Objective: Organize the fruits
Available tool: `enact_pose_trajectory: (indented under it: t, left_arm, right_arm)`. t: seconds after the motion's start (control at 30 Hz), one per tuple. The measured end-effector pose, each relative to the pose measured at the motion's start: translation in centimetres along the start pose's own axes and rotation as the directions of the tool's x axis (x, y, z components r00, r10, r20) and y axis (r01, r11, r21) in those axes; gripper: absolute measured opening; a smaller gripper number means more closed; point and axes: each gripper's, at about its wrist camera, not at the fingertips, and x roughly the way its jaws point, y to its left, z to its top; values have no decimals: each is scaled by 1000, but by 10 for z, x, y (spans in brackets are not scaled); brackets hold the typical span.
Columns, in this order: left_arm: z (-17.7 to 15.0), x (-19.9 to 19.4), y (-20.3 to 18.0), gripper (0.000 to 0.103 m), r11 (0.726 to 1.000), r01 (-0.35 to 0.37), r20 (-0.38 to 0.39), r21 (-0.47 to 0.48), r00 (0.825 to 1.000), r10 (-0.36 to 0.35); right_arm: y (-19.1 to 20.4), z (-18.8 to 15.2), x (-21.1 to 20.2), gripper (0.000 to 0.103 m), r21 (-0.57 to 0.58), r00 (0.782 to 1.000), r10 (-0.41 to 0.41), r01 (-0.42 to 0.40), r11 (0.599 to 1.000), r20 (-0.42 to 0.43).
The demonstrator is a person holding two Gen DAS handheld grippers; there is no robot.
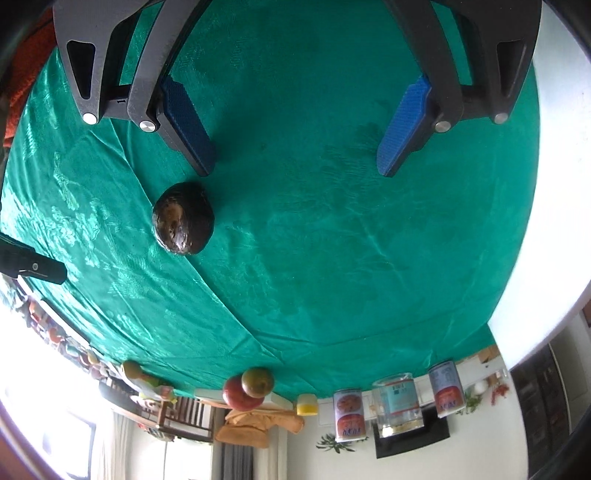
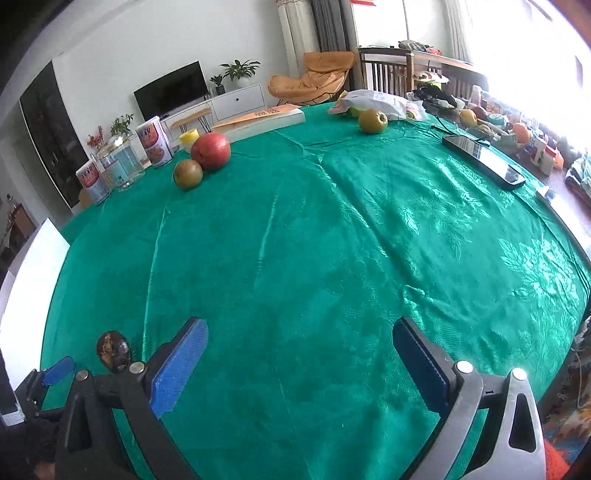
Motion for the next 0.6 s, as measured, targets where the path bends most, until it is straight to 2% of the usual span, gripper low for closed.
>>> enact_pose_trajectory:
  t: [0.13, 0.4, 0.6]
  left_arm:
    - [0, 2, 4, 99, 1000, -9, -12, -25, 1000, 9]
    - [2, 6, 4, 100, 1000, -13, -15, -27, 1000, 13]
    - [2, 6, 4, 101, 1000, -14, -16, -26, 1000, 14]
  right_arm:
    - [-2, -5, 27, 100, 17, 996, -17, 19, 1000, -87]
    - [10, -9, 34, 103, -71, 989, -115, 109, 992, -89]
    - [11, -9, 33, 103, -69, 990, -118, 112, 991, -80]
